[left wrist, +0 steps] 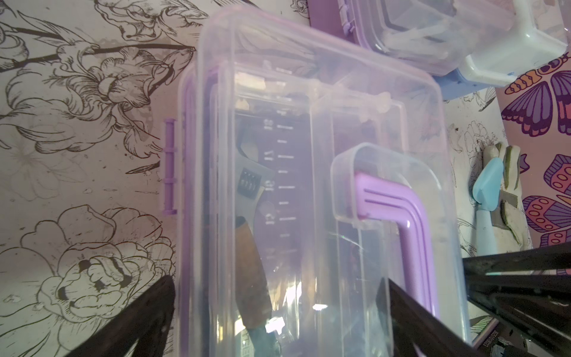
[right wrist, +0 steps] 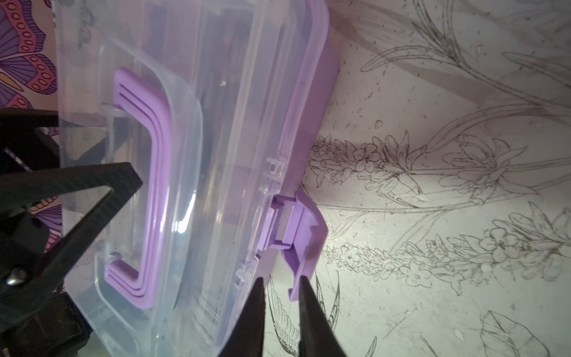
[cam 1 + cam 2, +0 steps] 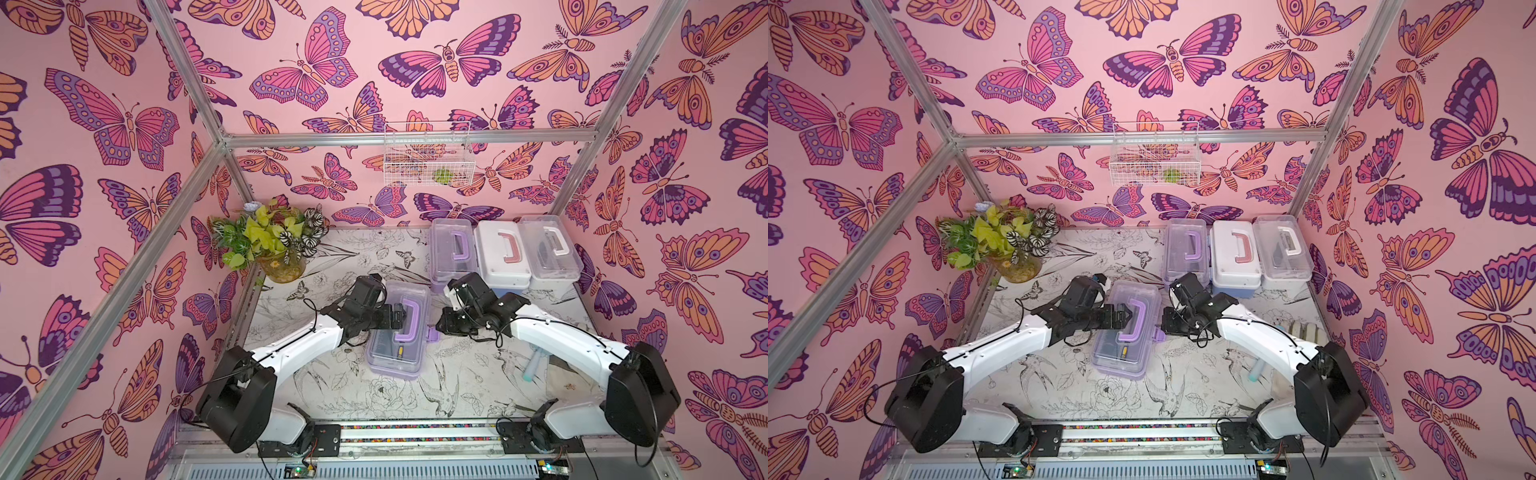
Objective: Close toolboxes
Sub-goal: Fasten the toolbox latch on the toolbox.
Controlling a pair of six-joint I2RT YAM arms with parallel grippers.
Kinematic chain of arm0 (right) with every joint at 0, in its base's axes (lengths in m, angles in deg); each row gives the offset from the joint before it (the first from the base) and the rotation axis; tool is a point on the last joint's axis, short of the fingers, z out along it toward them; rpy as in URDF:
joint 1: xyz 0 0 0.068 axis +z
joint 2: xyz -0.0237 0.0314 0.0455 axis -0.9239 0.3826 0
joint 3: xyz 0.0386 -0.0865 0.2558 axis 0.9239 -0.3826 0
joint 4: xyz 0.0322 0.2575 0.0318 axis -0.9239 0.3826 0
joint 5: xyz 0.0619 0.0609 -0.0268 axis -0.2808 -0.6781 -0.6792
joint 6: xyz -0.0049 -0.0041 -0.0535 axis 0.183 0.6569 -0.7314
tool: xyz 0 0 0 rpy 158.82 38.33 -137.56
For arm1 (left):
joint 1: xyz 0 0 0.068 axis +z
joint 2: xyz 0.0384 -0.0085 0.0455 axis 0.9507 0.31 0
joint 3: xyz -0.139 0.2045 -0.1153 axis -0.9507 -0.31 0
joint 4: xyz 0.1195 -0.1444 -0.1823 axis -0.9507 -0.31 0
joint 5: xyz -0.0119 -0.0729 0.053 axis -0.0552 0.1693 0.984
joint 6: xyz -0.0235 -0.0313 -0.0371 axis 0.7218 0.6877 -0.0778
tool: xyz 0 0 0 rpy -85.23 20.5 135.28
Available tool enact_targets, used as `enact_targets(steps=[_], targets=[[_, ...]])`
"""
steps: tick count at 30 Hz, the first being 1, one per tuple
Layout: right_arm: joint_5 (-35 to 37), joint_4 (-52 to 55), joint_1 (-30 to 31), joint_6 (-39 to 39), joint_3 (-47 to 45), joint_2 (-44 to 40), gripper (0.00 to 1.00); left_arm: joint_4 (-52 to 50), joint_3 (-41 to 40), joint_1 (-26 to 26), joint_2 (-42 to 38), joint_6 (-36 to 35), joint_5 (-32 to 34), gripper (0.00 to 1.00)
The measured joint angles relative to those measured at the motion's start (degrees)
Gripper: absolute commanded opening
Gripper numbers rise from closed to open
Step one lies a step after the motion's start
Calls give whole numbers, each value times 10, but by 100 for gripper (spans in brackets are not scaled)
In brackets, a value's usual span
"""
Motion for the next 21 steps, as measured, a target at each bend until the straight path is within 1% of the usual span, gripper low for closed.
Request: enact_targets(steps=[2, 3, 8, 14, 21], targets=[[6, 10, 0, -2, 3, 2, 37, 0, 0, 0, 0, 0, 0, 99], [6, 14, 0, -2, 5, 5, 38, 0, 0, 0, 0, 0, 1, 99], [-3, 12, 0, -2, 8, 48, 38, -1, 0, 0, 0, 0, 2, 99], [-16, -5, 6, 1, 8, 93, 31, -1, 0, 0, 0, 0, 2, 99], [-20, -11, 8, 1, 8, 99, 20, -1, 0, 0, 0, 0, 2, 99]])
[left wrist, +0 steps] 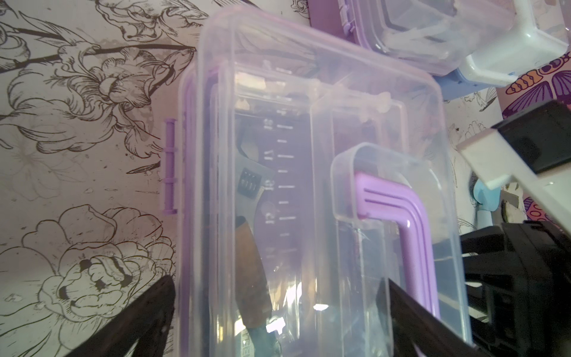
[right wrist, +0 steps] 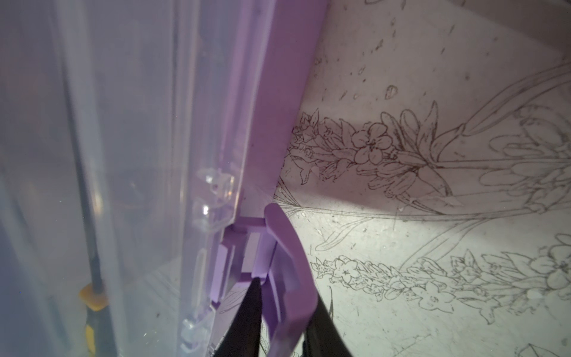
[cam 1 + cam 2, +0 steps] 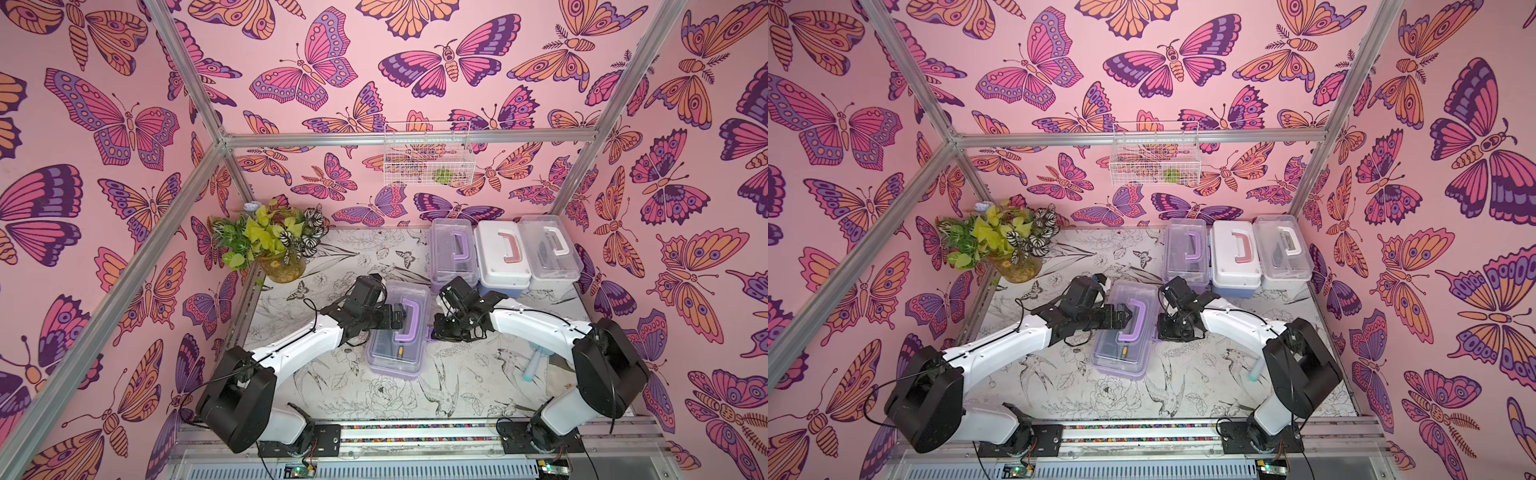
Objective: Close toolboxes
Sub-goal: Fasten the toolbox latch on the toolbox.
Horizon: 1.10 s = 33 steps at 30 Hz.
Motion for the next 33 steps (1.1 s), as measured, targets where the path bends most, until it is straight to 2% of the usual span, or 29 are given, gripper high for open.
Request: enact_targets(steps=[4, 11, 13, 17, 20, 24, 33], targets=[[5, 7, -1, 4, 0, -5, 16, 0, 0, 0, 0, 0, 0, 99], [13, 22, -1, 11, 0, -20, 14, 0, 0, 0, 0, 0, 0, 99], [13, 22, -1, 9, 0, -29, 16, 0, 0, 0, 0, 0, 0, 99], [7, 26, 0, 2, 2, -40, 26, -1, 1, -1, 0, 0, 1, 99], [0, 27, 0, -2, 5, -55, 22, -1, 1, -1, 0, 0, 2, 99], [-9, 27, 0, -3, 13, -60, 21, -1, 1, -1, 0, 0, 2, 99], [-20, 25, -3, -3, 12, -59, 29, -1, 1, -1, 0, 0, 2, 99]])
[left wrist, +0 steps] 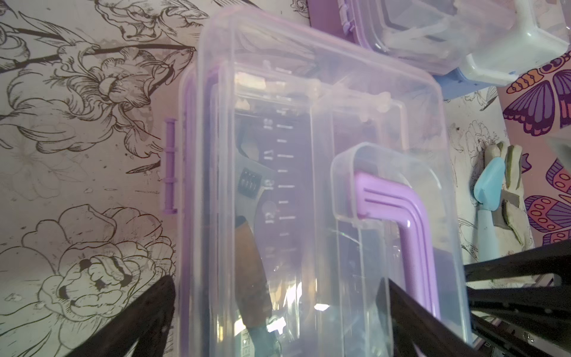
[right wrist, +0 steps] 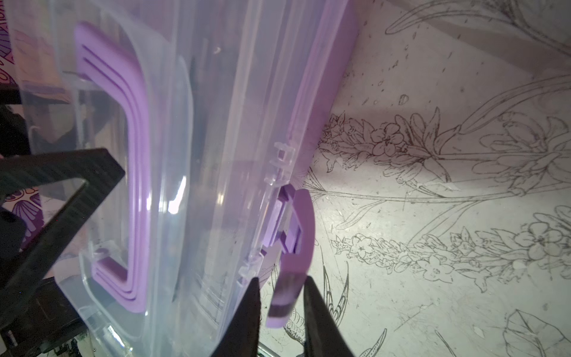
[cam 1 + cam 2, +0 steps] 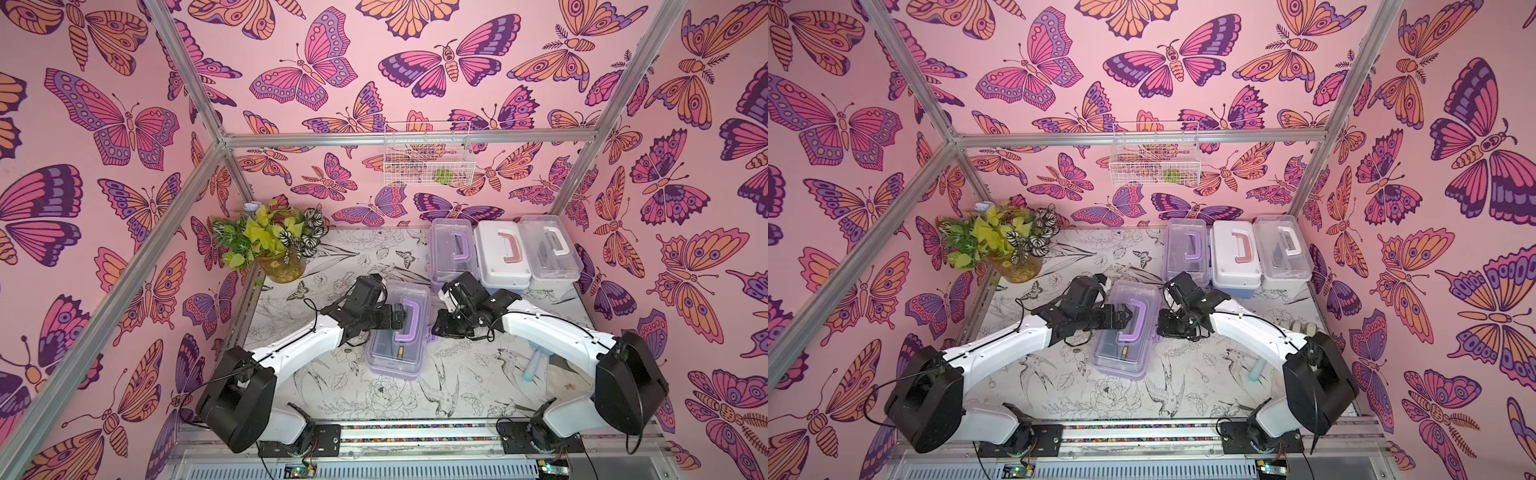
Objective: Close toolboxes
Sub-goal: Fasten the toolbox latch on the toolbox.
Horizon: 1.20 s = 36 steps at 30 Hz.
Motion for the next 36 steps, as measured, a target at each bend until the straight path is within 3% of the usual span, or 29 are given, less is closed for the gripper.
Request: enact_targets(steps=[14, 28, 36], targets=[[-29, -70, -15, 6, -46, 45, 26, 0, 0, 0, 0, 0, 0, 99], [-74, -110, -43, 3, -74, 45, 9, 0, 0, 0, 0, 0, 0, 99], [-115, -107, -61, -30, -70, 66, 5, -1, 0, 0, 0, 0, 0, 99]])
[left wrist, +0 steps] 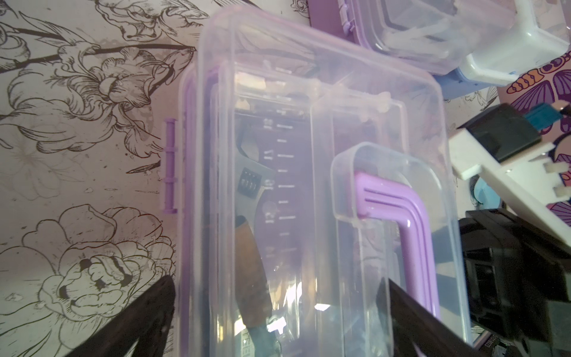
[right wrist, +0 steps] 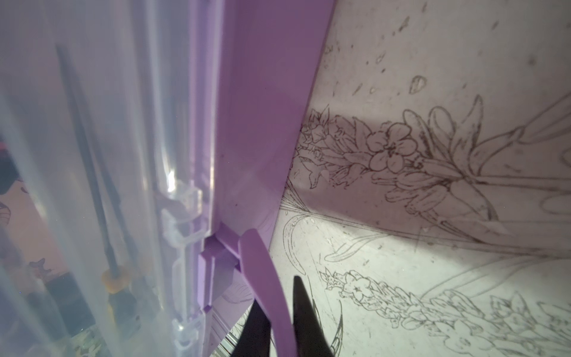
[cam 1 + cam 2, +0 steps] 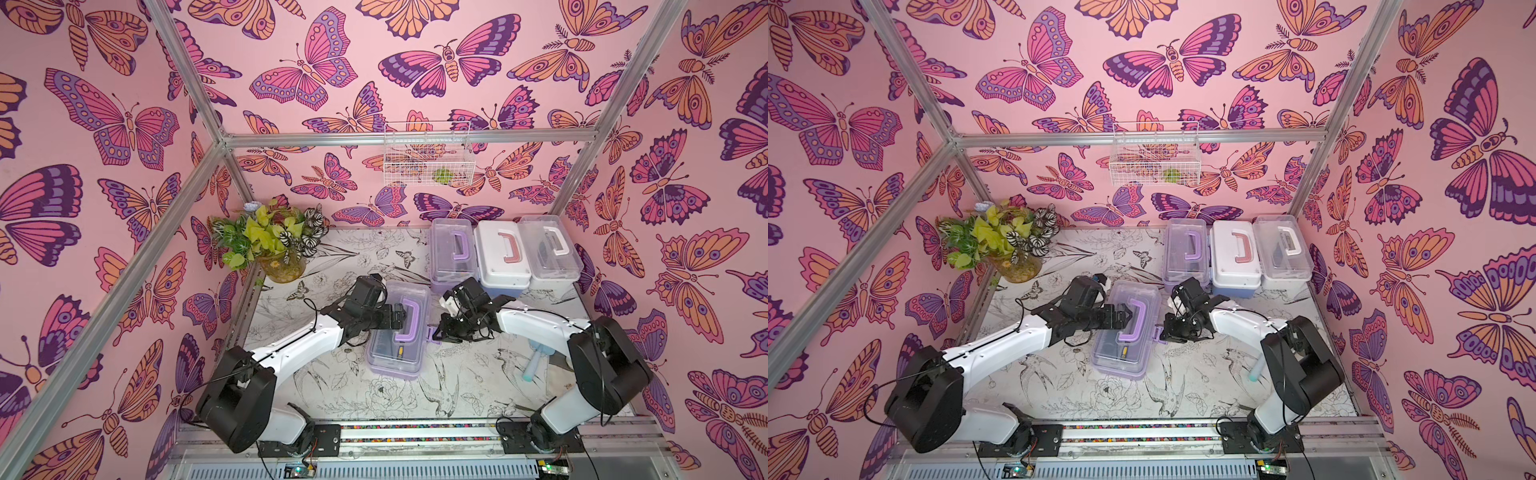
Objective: Close toolboxes
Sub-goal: Fasten the toolbox latch on the toolbox.
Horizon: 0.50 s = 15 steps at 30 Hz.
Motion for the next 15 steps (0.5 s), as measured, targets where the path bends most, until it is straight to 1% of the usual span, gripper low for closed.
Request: enact_targets(steps=[4, 9, 15], targets=[[-24, 17, -13, -31, 11, 9, 4, 0, 0, 0, 0, 0, 0, 99], [-71, 22, -30, -59, 15, 14, 4, 0, 0, 0, 0, 0, 1, 99], [-100, 36, -39, -87, 19, 23, 3, -10, 3, 0, -1, -4, 0, 99]])
